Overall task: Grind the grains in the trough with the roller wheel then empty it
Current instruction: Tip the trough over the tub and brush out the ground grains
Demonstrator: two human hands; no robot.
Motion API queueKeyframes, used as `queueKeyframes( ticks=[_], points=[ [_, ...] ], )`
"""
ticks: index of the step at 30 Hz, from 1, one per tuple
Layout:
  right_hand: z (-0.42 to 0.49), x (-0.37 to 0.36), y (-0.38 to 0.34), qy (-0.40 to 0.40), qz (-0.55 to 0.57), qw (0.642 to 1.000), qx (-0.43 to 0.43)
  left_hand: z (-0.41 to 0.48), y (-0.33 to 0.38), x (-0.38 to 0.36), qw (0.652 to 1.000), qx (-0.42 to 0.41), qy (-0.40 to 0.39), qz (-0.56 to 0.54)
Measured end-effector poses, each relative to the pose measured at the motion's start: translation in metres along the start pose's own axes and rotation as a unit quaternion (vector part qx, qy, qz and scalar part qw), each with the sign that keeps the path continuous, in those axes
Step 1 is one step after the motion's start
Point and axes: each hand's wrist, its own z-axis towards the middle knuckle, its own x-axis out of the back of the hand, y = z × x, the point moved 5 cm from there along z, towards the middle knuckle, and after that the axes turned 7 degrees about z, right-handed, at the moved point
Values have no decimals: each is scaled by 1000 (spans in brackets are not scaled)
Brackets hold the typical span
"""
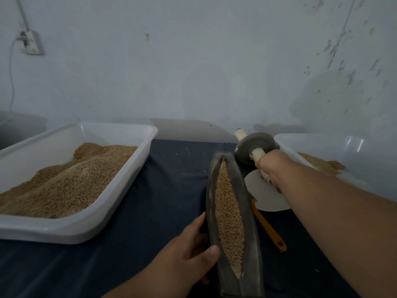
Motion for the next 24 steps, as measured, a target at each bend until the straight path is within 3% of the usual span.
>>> queueKeyframes(
  ticks=[4, 9, 15, 19, 21, 24],
  points=[
    [-2, 1, 0, -1, -170, 985, 14, 1, -4, 0, 1000, 3, -1, 1],
    [-10, 2, 0, 19, -342, 937, 67, 0, -2, -2, 1000, 10, -23, -11],
    [-25, 11, 12, 38, -409, 906, 105, -2, -2, -4, 998, 26, -54, -27],
    [-72, 20, 20, 80, -431, 849, 296, 1, -3, -7, 997, 34, -70, -26],
    [-102, 22, 34, 34, -403, 838, 367, 4, -4, -7, 995, 71, -63, -40],
    [-126, 29, 63, -64, -445, 824, 345, 9, -7, -5, 988, 135, -45, -63]
  ],
)
